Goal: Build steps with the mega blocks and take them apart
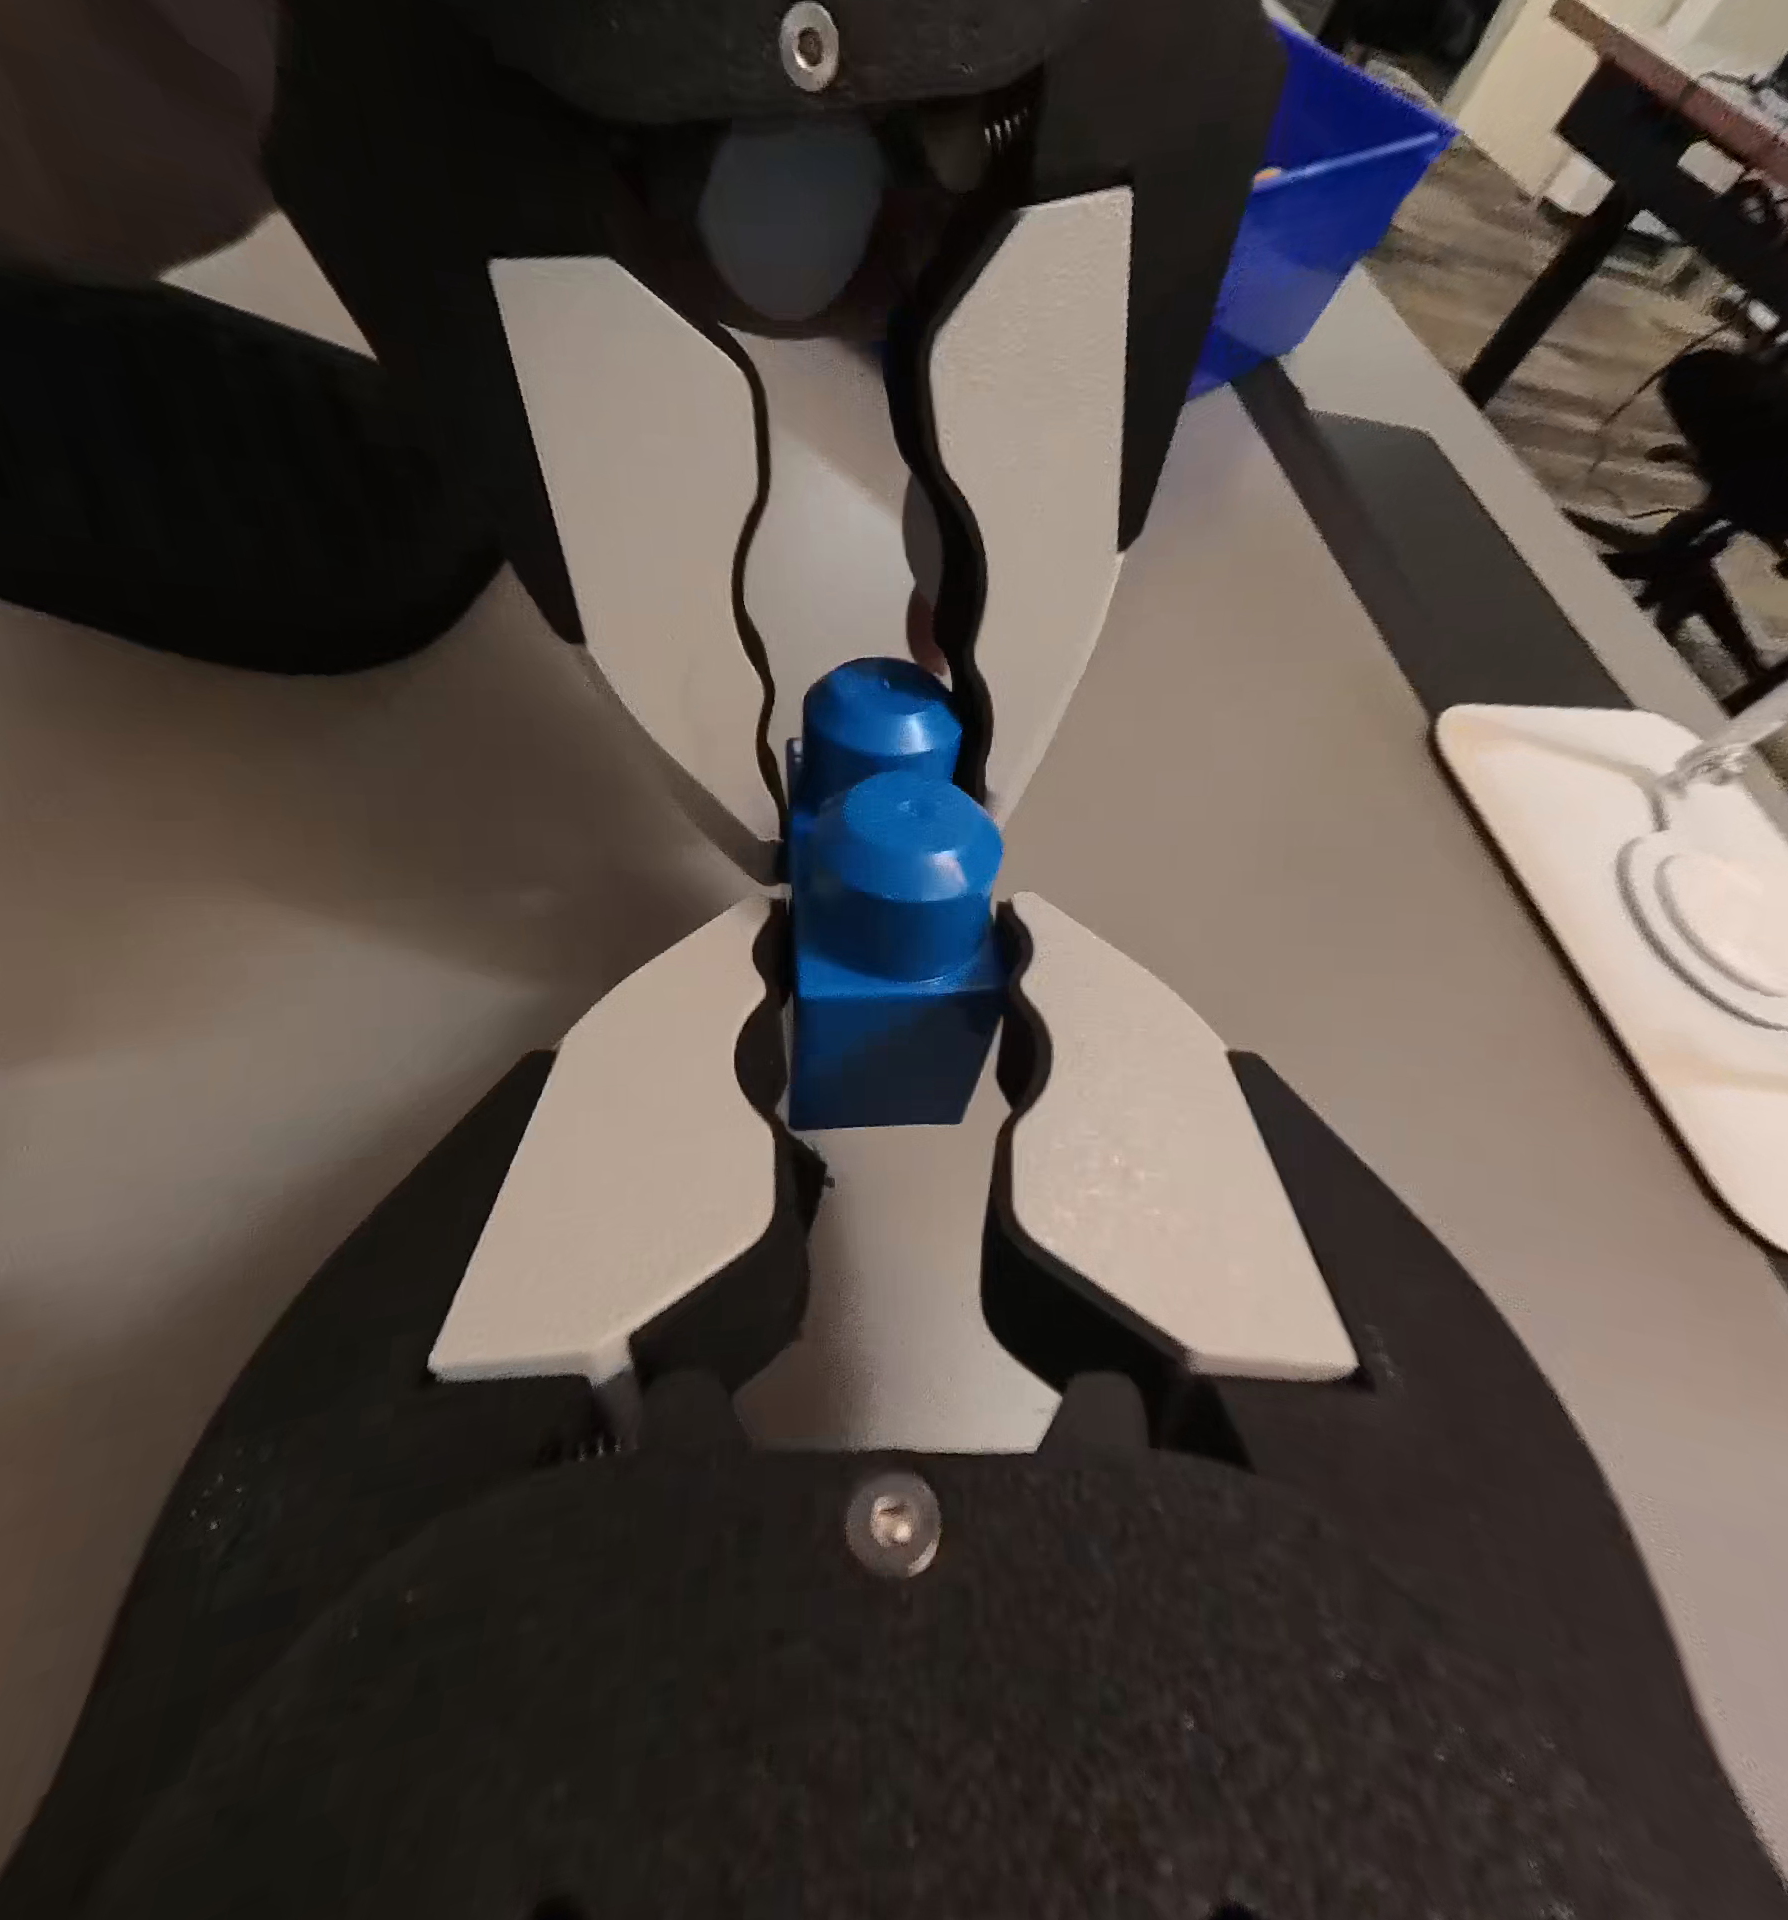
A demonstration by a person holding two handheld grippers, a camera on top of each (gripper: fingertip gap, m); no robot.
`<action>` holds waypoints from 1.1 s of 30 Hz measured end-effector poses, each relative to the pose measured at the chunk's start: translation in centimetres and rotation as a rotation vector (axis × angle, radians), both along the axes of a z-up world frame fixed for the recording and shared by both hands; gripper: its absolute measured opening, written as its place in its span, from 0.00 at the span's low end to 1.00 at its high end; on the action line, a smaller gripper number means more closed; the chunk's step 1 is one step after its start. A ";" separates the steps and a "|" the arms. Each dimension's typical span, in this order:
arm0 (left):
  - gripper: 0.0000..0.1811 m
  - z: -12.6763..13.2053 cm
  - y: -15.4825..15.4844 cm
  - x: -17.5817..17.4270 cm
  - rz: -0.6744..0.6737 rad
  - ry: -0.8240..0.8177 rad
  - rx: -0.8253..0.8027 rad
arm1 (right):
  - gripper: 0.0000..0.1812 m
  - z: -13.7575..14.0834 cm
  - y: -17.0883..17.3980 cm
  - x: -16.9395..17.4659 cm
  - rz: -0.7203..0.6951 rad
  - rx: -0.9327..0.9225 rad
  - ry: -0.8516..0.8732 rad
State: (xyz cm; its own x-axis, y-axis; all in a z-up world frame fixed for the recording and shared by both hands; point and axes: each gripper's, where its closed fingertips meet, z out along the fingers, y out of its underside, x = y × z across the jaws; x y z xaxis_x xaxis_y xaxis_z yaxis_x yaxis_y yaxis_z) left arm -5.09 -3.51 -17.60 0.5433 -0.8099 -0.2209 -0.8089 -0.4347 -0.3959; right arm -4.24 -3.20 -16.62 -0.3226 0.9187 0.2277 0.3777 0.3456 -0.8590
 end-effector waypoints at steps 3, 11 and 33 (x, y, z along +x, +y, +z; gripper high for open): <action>0.21 0.3 -0.1 0.5 -0.004 -0.097 0.037 | 0.20 -0.2 0.1 0.7 0.044 -0.071 -0.013; 0.18 2.2 -1.3 -5.4 0.206 -0.349 0.178 | 0.20 -4.2 2.0 2.1 0.051 -0.100 -0.151; 0.21 0.9 -10.1 -35.3 0.797 0.015 -0.034 | 0.28 -0.9 3.4 3.1 0.006 -0.184 -0.069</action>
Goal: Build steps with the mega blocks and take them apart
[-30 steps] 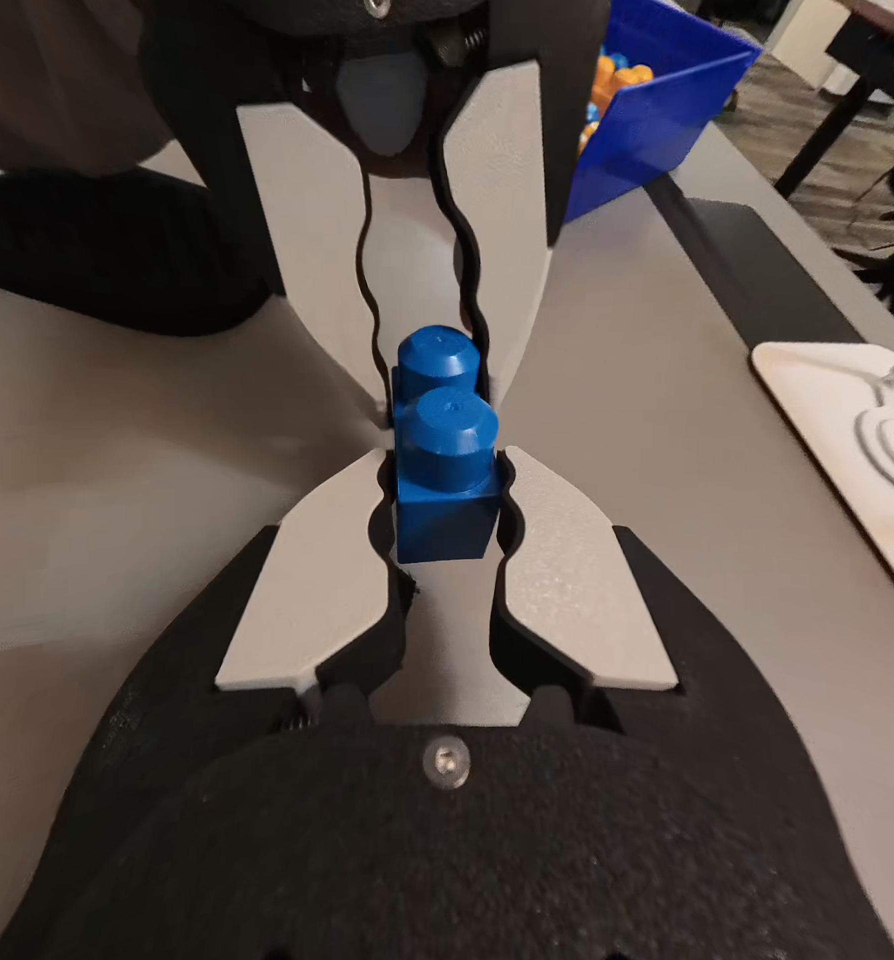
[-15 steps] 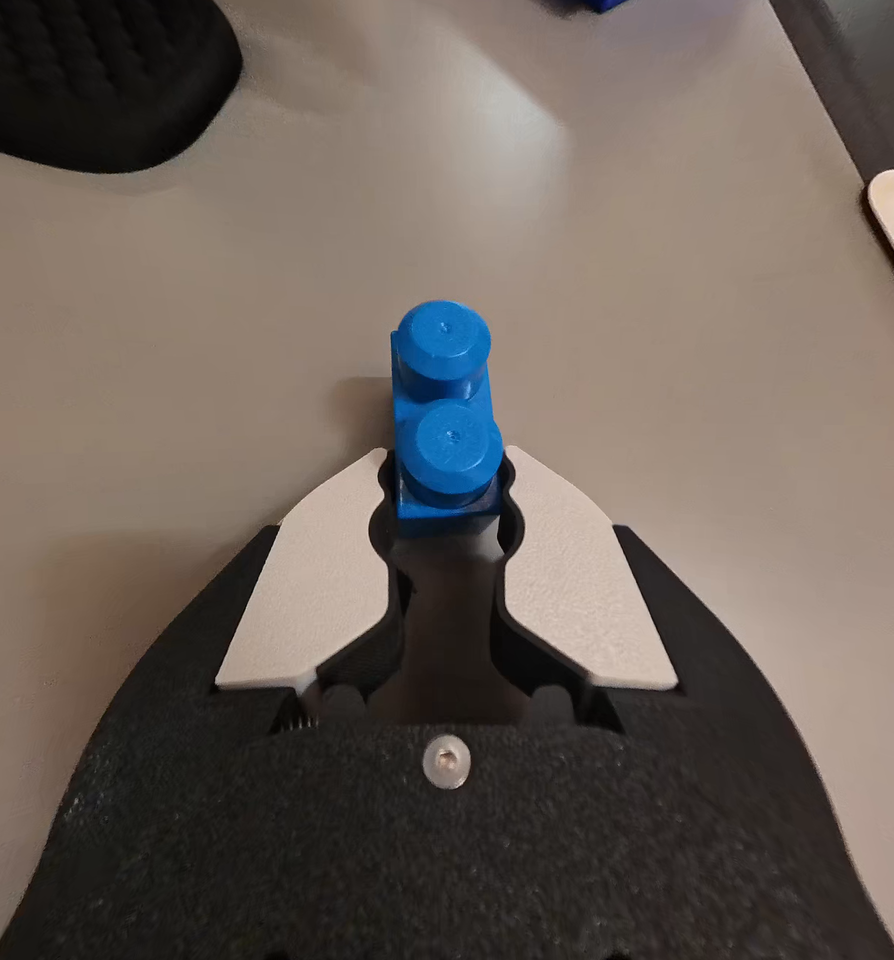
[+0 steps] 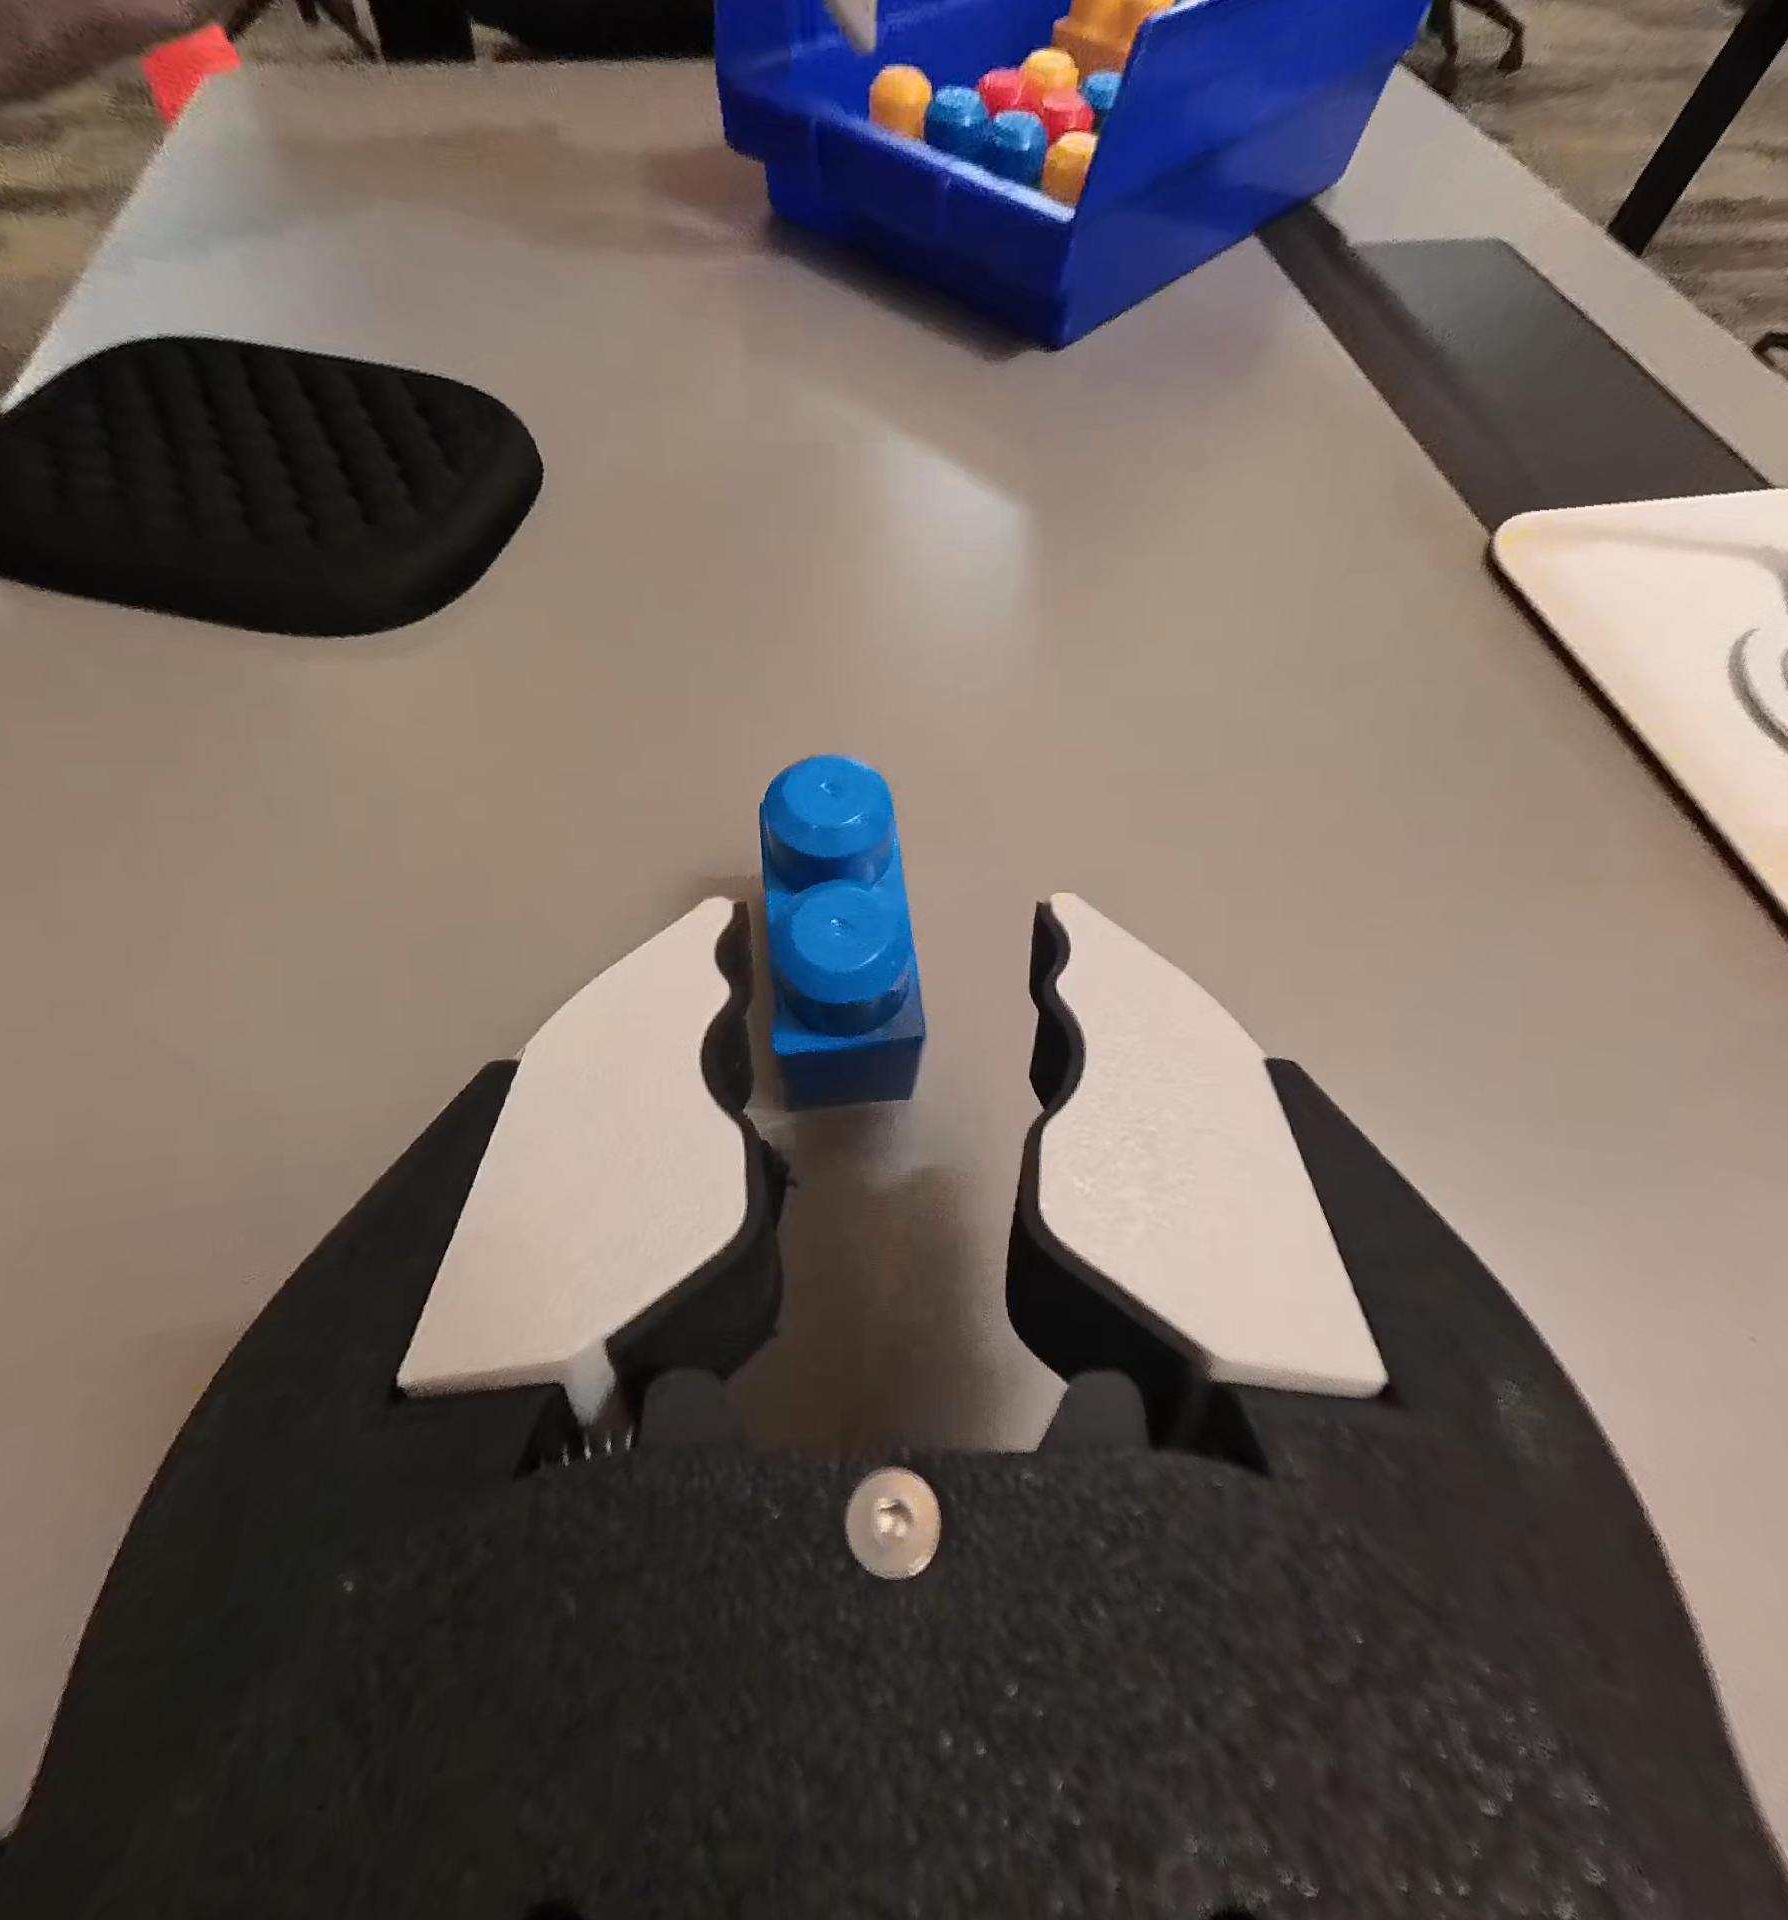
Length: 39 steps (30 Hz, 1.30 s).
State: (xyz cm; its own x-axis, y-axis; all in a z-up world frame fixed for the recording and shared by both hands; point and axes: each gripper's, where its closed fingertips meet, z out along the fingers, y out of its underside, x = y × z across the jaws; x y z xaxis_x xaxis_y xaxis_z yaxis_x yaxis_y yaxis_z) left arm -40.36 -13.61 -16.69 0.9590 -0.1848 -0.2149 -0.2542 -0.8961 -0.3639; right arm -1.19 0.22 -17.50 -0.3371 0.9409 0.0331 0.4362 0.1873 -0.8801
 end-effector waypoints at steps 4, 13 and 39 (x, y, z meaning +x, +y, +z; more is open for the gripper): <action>0.24 -1.1 0.0 -1.0 -0.057 0.027 -0.150 | 0.27 0.2 0.7 -0.1 -0.033 -0.013 0.025; 0.16 -2.7 0.3 -0.8 -0.140 -0.005 -0.299 | 0.24 1.3 1.0 -0.1 -0.046 -0.091 0.088; 0.16 6.5 7.9 33.8 -0.908 -0.218 0.252 | 0.29 3.9 -5.0 -3.6 -0.021 0.117 0.146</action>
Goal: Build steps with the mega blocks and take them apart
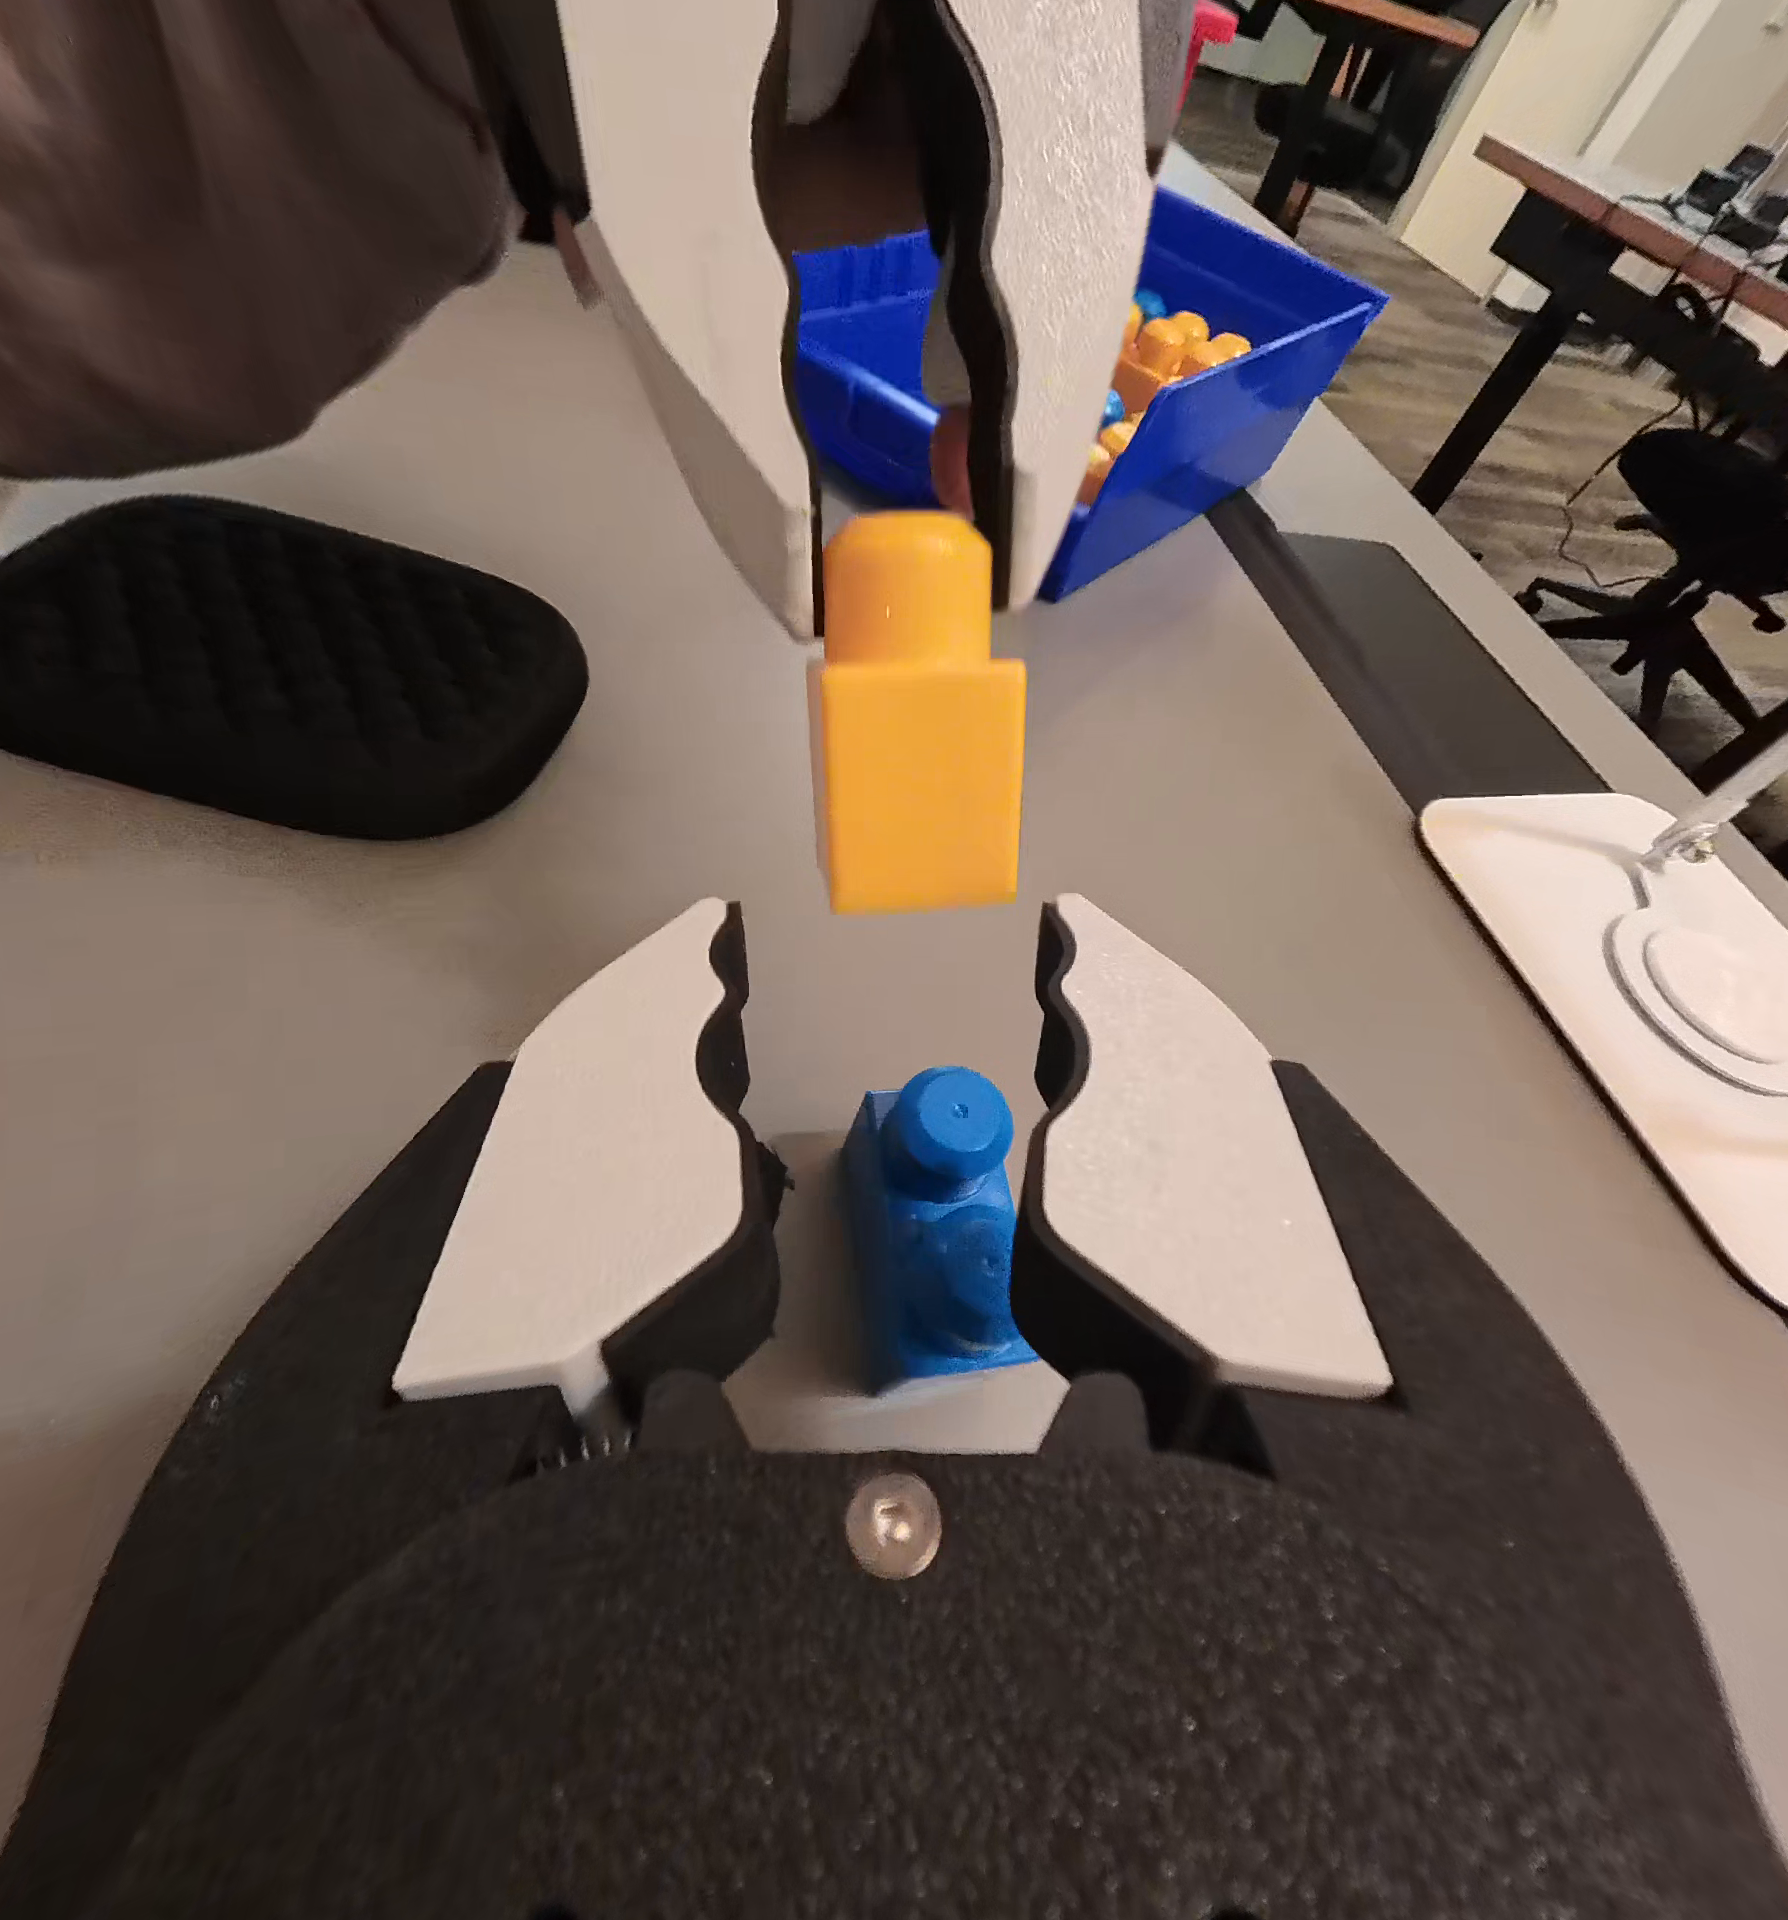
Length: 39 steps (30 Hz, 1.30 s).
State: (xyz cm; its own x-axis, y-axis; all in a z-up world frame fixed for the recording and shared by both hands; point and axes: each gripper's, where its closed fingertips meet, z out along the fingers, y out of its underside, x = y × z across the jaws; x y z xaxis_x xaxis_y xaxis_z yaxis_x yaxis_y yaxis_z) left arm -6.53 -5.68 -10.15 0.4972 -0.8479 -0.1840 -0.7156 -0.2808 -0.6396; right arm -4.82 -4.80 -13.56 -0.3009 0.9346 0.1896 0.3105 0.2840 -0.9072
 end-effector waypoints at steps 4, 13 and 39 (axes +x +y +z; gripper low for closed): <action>0.16 0.0 0.4 1.7 -0.039 -0.040 0.011 | 0.21 -0.2 0.3 0.3 -0.004 0.040 0.002; 0.28 1.7 0.6 3.9 -0.048 -0.326 0.108 | 0.20 2.4 0.0 1.2 0.077 -0.119 0.127; 0.19 -1.2 2.5 1.3 0.132 -0.601 0.147 | 0.34 -8.3 4.6 4.5 0.006 0.014 -0.359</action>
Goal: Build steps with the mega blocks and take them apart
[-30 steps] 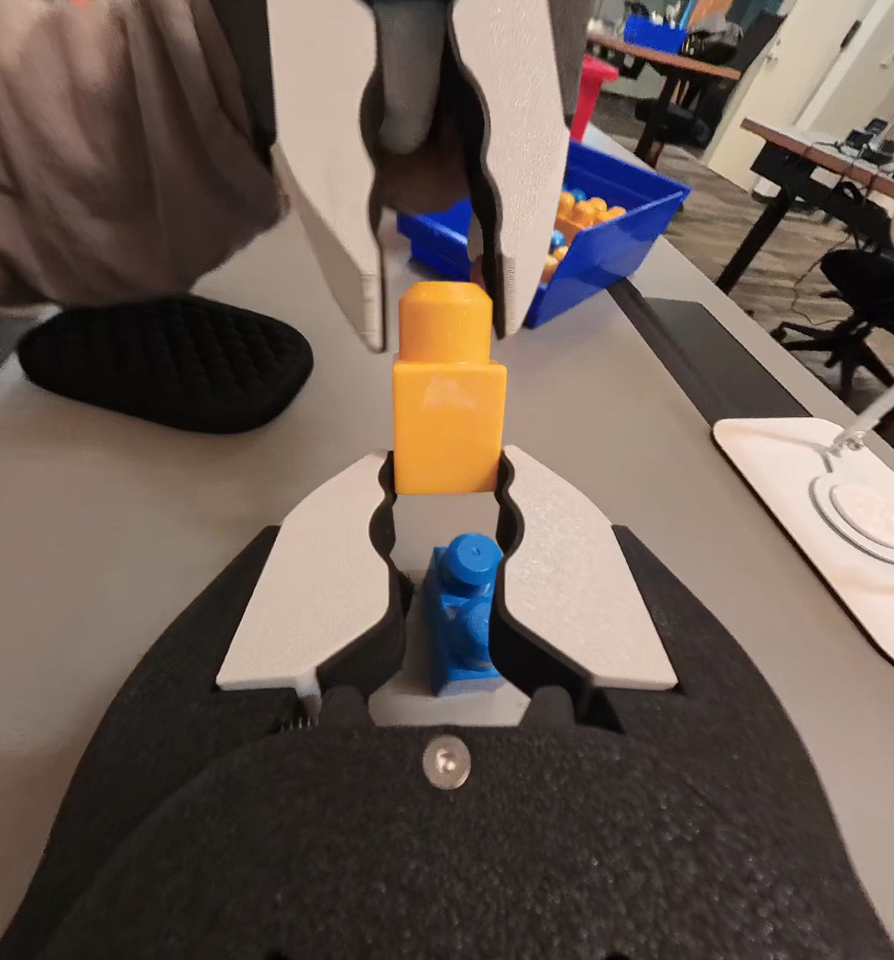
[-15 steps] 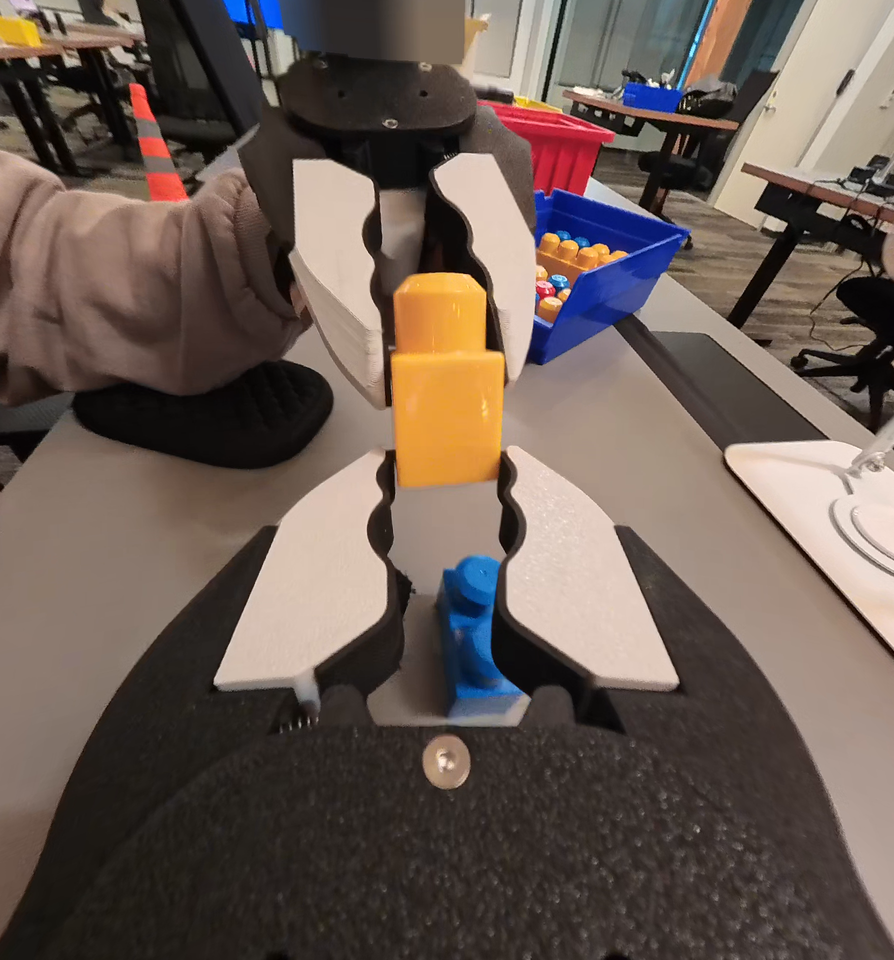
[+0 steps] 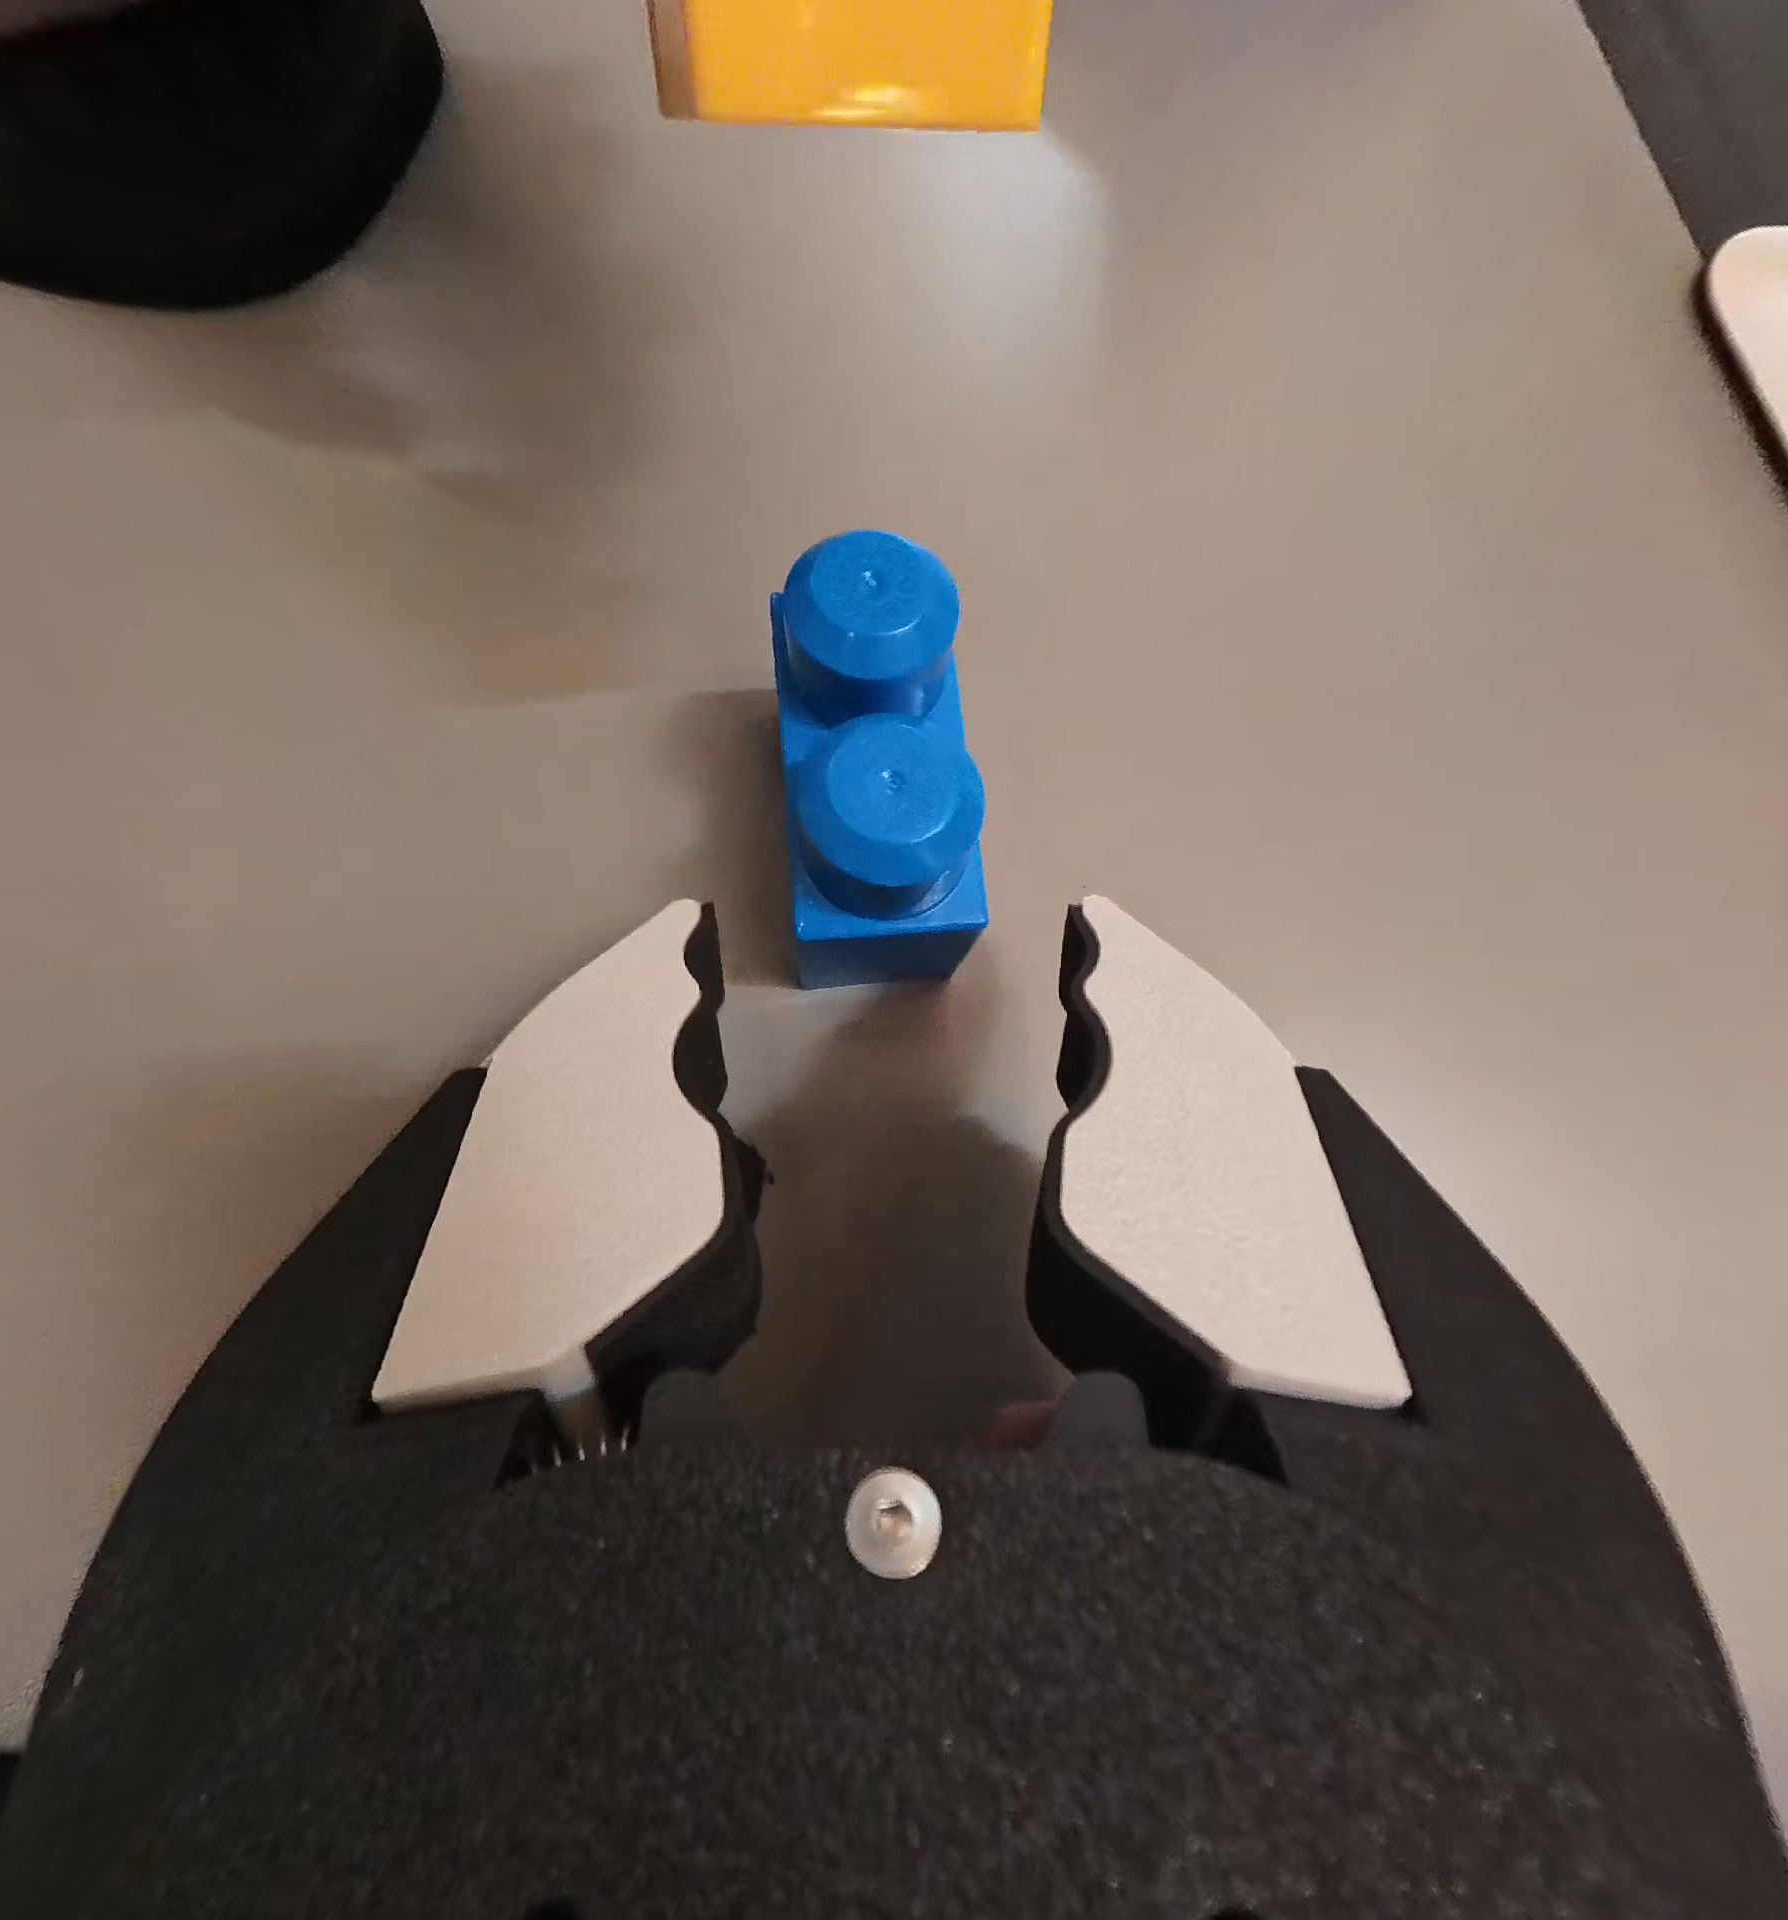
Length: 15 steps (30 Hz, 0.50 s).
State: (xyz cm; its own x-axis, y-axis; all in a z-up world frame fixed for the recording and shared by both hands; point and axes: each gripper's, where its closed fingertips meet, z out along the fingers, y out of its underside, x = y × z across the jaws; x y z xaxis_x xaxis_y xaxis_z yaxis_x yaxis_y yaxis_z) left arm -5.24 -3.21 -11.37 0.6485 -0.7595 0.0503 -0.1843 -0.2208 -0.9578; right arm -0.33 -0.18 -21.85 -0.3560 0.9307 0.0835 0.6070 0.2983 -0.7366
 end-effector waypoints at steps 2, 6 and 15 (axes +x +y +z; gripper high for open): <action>0.19 -0.3 0.0 0.0 -0.004 -0.001 -0.008 | 0.33 -0.4 0.0 -0.2 0.000 0.011 -0.003; 0.19 -0.6 -0.1 0.1 -0.013 -0.005 -0.014 | 0.30 -1.3 -0.4 -0.7 0.012 0.036 -0.016; 0.19 -1.2 -0.4 0.5 -0.037 0.023 -0.024 | 0.20 -1.0 -1.0 -0.7 0.046 0.064 -0.034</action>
